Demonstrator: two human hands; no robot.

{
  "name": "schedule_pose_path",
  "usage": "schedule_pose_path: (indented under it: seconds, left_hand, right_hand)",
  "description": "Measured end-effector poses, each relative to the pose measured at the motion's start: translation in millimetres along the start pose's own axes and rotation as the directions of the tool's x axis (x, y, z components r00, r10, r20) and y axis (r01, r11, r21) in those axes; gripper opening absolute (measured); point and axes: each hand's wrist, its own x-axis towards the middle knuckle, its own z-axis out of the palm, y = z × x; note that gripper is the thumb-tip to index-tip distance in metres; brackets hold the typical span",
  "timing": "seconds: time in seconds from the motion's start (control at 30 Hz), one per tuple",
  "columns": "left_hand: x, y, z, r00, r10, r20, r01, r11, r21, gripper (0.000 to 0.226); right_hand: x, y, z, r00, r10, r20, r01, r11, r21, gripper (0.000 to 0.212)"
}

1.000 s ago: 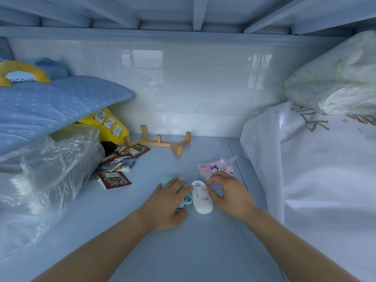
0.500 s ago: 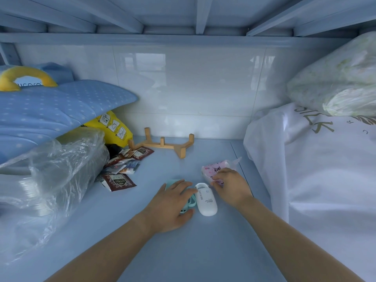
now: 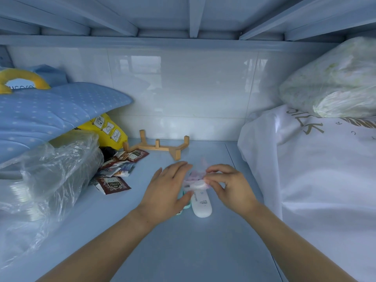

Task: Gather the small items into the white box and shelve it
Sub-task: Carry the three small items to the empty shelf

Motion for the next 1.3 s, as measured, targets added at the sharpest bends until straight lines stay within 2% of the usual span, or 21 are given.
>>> schedule_pose_path:
  seconds: [0.07,0.13,0.2,0.33,0.5,0.6,0.73,0.87,1.03,1.13,1.3]
  left_hand:
    - [-1,1,-1,0.999,0.043,-0.009,-0.043,0.999,-0.005,0.059]
    - [-7,1,3,0.997,0.057,0.044,-0.058,0.998,0.006,0.046]
    - [-15,-1,8,0.997,0.047,0.067,-0.046,0.999,-0.009,0.03]
    - [-22,-1,13,0.998,0.02,0.052,-0.02,1.0,-0.011,0.022]
    - [-22,4,17,0.998,-0.029,0.053,0.031,0.999,-0.036,0.024]
    - [-20,9,17,0.999,-0.02,0.025,0.021,0.999,-0.033,0.026]
    - [-26,5,19,1.0,-0.003,0.014,0.003,1.0,-0.014,0.042]
    - [-34,-4,28,0.991,-0.069,0.115,0.066,0.997,0.03,0.049]
    - [-33,-3,30,0.983,-0.071,0.17,0.059,0.996,0.072,0.053]
    - [-32,-2,30,0.971,-0.101,0.216,0.074,0.989,0.128,0.054]
    - [-30,4,33,0.947,-0.136,0.292,0.067,0.97,0.234,0.055]
  right_hand:
    - [-8,-7,6,0.999,-0.037,0.006,0.037,0.999,0.036,0.016]
    - [-16,-10,14,0.999,-0.044,0.029,0.042,0.997,0.065,0.017]
    - [-22,-9,19,0.998,-0.015,0.064,0.01,0.996,0.088,0.015]
    - [-28,-4,19,0.99,0.058,0.126,-0.073,0.991,0.115,0.016]
    - [-30,-11,20,0.98,0.049,0.195,-0.07,0.993,0.1,0.028]
    - [-28,-10,20,0.98,0.071,0.186,-0.08,0.996,0.043,0.019]
    - [-29,-1,13,0.976,0.104,0.193,-0.098,0.994,-0.039,0.014]
    - [-34,-2,14,0.958,0.099,0.27,-0.084,0.994,-0.066,0.034]
    - [-37,-7,26,0.92,0.156,0.359,-0.129,0.987,-0.097,0.056]
    - [-36,-7,30,0.916,0.183,0.357,-0.164,0.983,-0.081,0.057]
    - [-39,-10,33,0.935,0.193,0.298,-0.188,0.981,-0.047,0.048]
